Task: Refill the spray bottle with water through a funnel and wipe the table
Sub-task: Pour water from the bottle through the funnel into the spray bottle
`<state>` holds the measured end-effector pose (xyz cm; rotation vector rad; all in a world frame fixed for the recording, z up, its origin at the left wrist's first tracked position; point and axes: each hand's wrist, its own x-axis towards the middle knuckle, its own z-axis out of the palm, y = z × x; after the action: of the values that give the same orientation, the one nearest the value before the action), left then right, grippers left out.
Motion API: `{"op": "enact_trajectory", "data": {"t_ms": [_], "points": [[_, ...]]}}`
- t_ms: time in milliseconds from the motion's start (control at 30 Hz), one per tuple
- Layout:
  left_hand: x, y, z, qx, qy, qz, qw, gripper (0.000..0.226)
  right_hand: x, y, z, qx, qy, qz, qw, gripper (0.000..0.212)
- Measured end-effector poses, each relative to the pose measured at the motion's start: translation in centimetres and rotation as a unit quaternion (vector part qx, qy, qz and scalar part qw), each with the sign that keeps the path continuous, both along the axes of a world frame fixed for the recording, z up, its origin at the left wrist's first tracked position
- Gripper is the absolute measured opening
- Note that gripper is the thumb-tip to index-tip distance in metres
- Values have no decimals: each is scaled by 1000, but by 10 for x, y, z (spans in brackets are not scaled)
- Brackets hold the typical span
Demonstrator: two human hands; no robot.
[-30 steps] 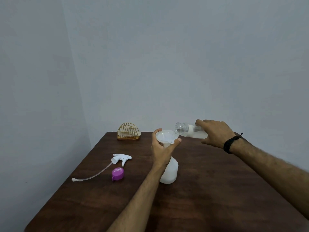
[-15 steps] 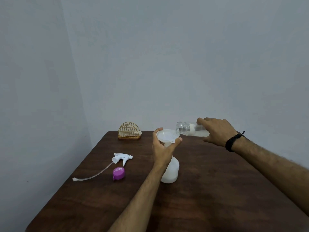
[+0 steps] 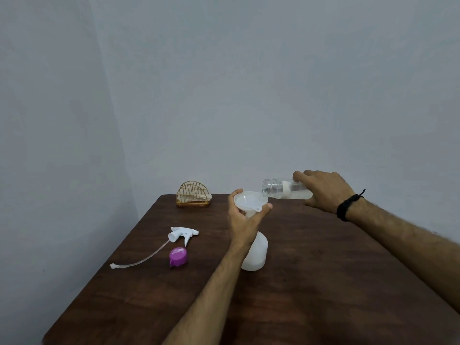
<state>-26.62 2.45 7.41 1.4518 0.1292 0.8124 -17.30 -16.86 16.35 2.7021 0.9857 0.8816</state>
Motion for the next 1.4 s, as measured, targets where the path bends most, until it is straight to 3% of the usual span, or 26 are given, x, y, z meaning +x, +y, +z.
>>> {"op": "enact_trajectory", "data": {"t_ms": [1400], "points": [[0, 0, -2, -12, -9, -5, 1000, 82, -7, -3, 14, -23, -41, -4, 999, 41]]}}
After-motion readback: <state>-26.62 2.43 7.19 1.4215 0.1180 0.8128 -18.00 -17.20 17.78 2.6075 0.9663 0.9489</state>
